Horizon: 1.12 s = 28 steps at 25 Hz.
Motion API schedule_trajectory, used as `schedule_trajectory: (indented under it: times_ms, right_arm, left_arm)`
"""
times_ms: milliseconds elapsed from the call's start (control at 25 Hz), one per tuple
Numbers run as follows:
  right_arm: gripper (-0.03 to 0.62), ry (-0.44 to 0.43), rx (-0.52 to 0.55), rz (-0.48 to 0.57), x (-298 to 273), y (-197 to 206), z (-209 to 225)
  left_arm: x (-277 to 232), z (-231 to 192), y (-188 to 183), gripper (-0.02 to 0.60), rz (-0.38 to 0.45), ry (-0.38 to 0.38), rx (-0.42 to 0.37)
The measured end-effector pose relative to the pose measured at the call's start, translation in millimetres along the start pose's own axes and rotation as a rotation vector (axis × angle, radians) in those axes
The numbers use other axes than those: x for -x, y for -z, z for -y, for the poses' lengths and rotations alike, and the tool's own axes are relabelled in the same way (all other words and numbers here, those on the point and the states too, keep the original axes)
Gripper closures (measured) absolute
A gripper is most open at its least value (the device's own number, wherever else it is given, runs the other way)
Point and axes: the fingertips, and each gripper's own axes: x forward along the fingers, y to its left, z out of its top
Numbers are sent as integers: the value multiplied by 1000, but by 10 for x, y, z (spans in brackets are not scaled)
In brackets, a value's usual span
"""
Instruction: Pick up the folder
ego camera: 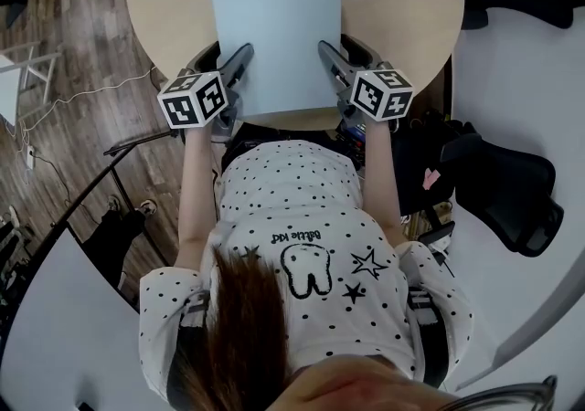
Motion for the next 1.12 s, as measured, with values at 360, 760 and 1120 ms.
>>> schedule_trajectory:
  times_ms: [360, 760, 1120]
  right_arm:
    - [368, 25, -35, 79, 190, -133, -21]
    - [368, 25, 23, 139, 359, -317, -167]
    - [368, 27, 31, 163, 429, -353, -268]
  left_arm:
    - [88, 191, -127, 290, 64, 25, -26]
    - [274, 319, -235, 290, 135, 39, -22]
    - [397, 369, -352, 290, 174, 31, -51]
